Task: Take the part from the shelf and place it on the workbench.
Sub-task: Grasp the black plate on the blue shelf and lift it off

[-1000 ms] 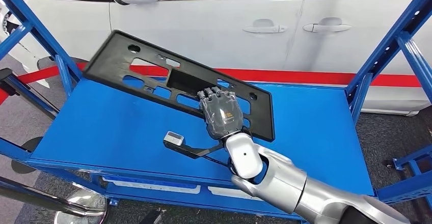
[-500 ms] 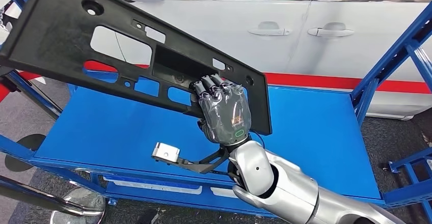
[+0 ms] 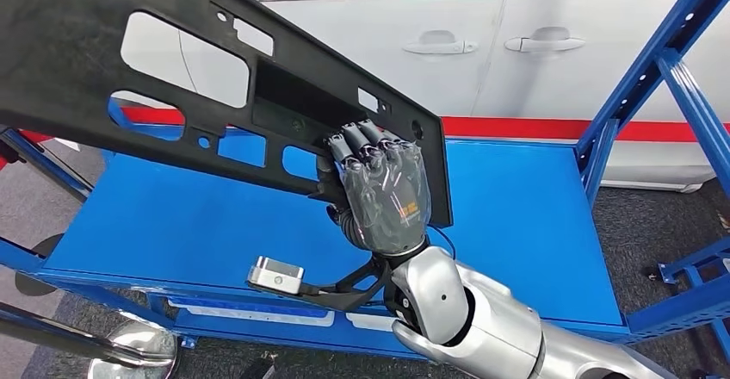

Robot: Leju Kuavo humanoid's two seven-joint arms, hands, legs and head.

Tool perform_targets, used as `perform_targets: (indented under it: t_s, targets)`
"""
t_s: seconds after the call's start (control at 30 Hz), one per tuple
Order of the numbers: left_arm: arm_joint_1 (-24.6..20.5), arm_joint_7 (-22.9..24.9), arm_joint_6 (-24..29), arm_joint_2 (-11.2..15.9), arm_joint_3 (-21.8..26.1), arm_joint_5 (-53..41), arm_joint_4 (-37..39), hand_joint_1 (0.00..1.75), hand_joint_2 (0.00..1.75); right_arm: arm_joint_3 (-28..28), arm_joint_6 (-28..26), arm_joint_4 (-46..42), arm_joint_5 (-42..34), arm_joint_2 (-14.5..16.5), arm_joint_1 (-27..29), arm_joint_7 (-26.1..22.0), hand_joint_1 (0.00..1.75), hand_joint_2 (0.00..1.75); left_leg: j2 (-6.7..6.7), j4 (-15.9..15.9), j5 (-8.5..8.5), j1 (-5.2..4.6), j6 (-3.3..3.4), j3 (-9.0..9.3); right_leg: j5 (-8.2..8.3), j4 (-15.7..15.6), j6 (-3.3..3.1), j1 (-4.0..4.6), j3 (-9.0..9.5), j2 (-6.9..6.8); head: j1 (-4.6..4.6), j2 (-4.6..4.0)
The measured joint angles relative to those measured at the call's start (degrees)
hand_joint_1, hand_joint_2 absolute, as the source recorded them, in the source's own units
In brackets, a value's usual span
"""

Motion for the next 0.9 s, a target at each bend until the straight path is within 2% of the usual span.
perform_targets:
  t_s: [0.07,0.13,0.2,0.27,0.3,0.33,0.4,0.43,0.47,0.5,0.6,0.63,0.67,0.77,0.8,0.83,0.9]
  targets:
    - [-0.10,0.01,0.05,0.02,0.00,0.00,0.00,0.00,1.75,-0.02,-0.03,-0.44,-0.07,0.02,0.04,-0.10,1.75,1.75,0.00,-7.63,3.06,-0.20,0.77,4.38,0.24,-0.03,0.17,0.09,-0.05,0.02,0.02,0.00]
    - [-0.27,0.05,0.13,0.06,0.00,0.00,0.00,0.00,1.75,-0.07,-0.06,-0.90,-0.19,0.08,0.03,-0.41,1.75,1.75,0.01,-13.27,4.59,-0.64,1.38,7.38,0.58,-0.16,0.67,0.14,-0.11,-0.02,0.03,0.00]
    - [-0.29,0.13,0.19,0.08,0.00,0.00,0.00,0.00,1.75,-0.10,-0.07,-1.15,-0.23,0.14,0.05,-0.79,1.75,1.75,-0.03,-14.32,5.01,-1.02,1.75,7.67,1.11,-0.55,1.40,0.11,-0.16,-0.12,0.02,0.00]
    - [-0.21,0.17,0.31,0.03,0.00,0.00,0.00,0.00,1.75,-0.13,-0.11,-1.36,-0.24,0.15,0.08,-0.96,1.75,1.75,0.04,-15.24,6.03,-0.73,2.26,7.69,1.07,-0.67,2.14,0.21,-0.33,-0.16,0.08,0.00]
    - [-0.21,0.19,0.42,-0.03,0.00,0.00,0.00,0.00,1.75,-0.16,-0.14,-1.46,-0.25,0.15,0.09,-0.96,1.75,1.75,0.14,-15.78,6.63,-0.55,2.57,7.64,0.03,0.32,2.41,0.27,-0.78,-0.15,0.13,0.00]
    - [-0.24,0.19,0.54,-0.08,0.00,0.00,0.00,0.00,1.75,-0.19,-0.17,-1.54,-0.25,0.14,0.11,-0.96,1.75,1.75,0.25,-16.21,7.14,-0.39,2.84,7.49,-1.78,2.47,2.62,0.29,-1.61,-0.15,0.19,0.00]
    - [-0.29,0.20,0.78,-0.13,0.00,0.01,0.00,0.00,1.75,-0.23,-0.21,-1.61,-0.26,0.14,0.25,-0.98,1.75,1.75,0.37,-16.22,7.68,-0.44,3.22,6.77,-6.24,9.37,2.85,0.20,-3.98,-0.16,0.24,0.00]
    - [-0.28,0.21,0.85,-0.14,0.00,0.01,0.00,0.00,1.75,-0.24,-0.22,-1.61,-0.26,0.13,0.38,-0.99,1.75,1.75,0.39,-16.04,7.85,-0.46,3.25,6.31,-7.57,12.36,2.95,0.17,-4.83,-0.18,0.24,0.00]
    - [-0.25,0.24,0.90,-0.18,0.00,0.02,0.00,0.00,1.75,-0.24,-0.22,-1.61,-0.26,0.13,0.50,-1.00,1.75,1.75,0.40,-15.80,7.99,-0.46,3.23,5.86,-7.88,13.73,3.01,0.16,-4.89,-0.18,0.24,0.00]
    - [-0.22,0.28,0.90,-0.24,0.00,0.02,0.00,0.00,1.75,-0.24,-0.22,-1.61,-0.26,0.14,0.58,-1.00,1.75,1.75,0.40,-15.53,8.11,-0.46,3.18,5.43,-7.17,12.95,3.01,0.15,-3.89,-0.19,0.26,0.00]
    - [-0.21,0.49,0.91,-0.47,0.00,0.04,0.00,0.00,1.75,-0.25,-0.26,-1.77,-0.26,0.19,0.59,-1.01,1.75,1.75,0.33,-14.45,8.23,-0.49,2.76,4.36,-3.78,2.82,2.56,0.24,2.71,-0.18,0.23,0.00]
    - [-0.23,0.57,0.92,-0.50,0.00,0.04,0.00,0.00,1.75,-0.26,-0.29,-1.86,-0.26,0.23,0.59,-1.02,1.75,1.75,0.31,-14.13,8.28,-0.56,2.50,4.08,-3.36,0.55,2.28,0.33,4.03,-0.15,0.21,0.00]
    - [-0.25,0.63,0.94,-0.50,0.00,0.04,0.00,0.00,1.75,-0.26,-0.33,-1.95,-0.26,0.29,0.59,-1.03,1.75,1.75,0.27,-13.89,8.39,-0.63,2.17,3.83,-3.35,-0.49,1.96,0.43,4.53,-0.13,0.21,0.00]
    - [-0.23,0.82,1.08,-0.44,0.00,0.05,0.01,0.00,1.75,-0.26,-0.48,-2.03,-0.34,0.51,0.59,-1.10,1.75,1.75,0.21,-13.56,8.52,-0.64,1.12,3.30,-2.65,-0.95,0.85,0.35,4.12,-0.17,0.24,0.00]
    - [-0.22,0.86,1.14,-0.42,0.00,0.05,0.01,0.00,1.75,-0.26,-0.52,-2.04,-0.38,0.63,0.59,-1.12,1.75,1.75,0.21,-12.57,7.52,-0.57,0.76,2.81,-2.30,-1.13,0.41,0.24,3.93,-0.23,0.12,0.00]
    - [-0.21,0.87,1.17,-0.39,0.00,0.06,0.01,0.00,1.75,-0.26,-0.56,-2.05,-0.42,0.76,0.59,-1.13,1.75,1.75,0.20,-10.55,5.82,-0.45,0.43,1.98,-1.94,-1.29,0.02,0.11,3.69,-0.31,-0.01,0.00]
    - [-0.20,0.87,1.19,-0.42,0.00,0.07,0.00,0.00,1.75,-0.26,-0.67,-2.06,-0.48,1.02,0.61,-1.13,1.75,1.75,0.21,-3.95,1.45,-0.19,-0.18,-0.37,-1.33,-1.31,-0.37,0.12,2.96,-0.39,-0.27,0.00]
